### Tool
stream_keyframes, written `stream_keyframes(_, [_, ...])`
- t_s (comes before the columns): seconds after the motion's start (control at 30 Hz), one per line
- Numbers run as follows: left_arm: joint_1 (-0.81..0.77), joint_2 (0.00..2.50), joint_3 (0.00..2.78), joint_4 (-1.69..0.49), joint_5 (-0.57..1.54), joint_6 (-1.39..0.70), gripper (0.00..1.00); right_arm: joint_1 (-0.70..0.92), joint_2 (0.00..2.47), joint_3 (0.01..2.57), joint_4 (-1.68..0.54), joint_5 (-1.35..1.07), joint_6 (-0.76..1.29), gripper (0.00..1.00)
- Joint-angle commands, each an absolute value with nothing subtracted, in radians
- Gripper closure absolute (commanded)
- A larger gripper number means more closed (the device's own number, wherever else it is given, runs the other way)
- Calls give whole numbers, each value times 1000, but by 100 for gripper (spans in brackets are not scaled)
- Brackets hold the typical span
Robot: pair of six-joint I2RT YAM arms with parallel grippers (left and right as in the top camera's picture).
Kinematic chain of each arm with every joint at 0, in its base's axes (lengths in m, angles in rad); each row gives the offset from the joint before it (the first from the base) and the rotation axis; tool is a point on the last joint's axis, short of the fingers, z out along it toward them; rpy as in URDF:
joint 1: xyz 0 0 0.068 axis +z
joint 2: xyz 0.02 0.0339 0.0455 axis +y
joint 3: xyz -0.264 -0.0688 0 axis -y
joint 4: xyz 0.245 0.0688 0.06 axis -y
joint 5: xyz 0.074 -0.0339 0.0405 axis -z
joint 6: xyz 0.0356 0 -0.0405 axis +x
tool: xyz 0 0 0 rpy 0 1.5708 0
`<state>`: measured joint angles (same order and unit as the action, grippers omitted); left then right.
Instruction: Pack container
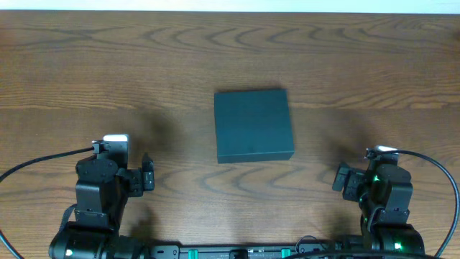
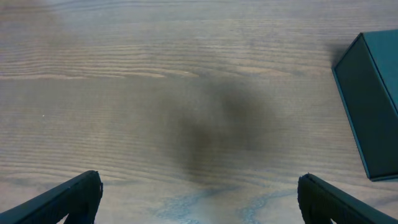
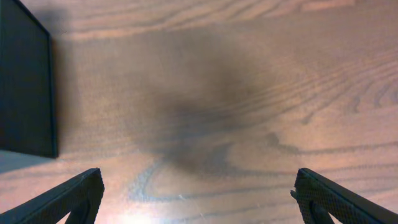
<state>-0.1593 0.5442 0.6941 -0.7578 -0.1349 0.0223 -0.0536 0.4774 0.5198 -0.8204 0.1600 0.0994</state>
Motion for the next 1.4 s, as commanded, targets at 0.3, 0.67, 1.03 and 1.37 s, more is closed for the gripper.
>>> stream_keyframes(0.3, [-162,549,696,-754,-143,9,1,-29,408,515,-884,177,111,1])
stream_keyframes(0.67, [-162,549,696,-754,-143,9,1,111,6,475,-807,56,189,1])
stream_keyframes(1.03, [-162,549,696,-754,-143,9,1,180,6,97,-106,83,-114,1])
stream_keyframes(1.37, [-162,549,696,-754,-143,9,1,188,5,16,-94,82,-121,1])
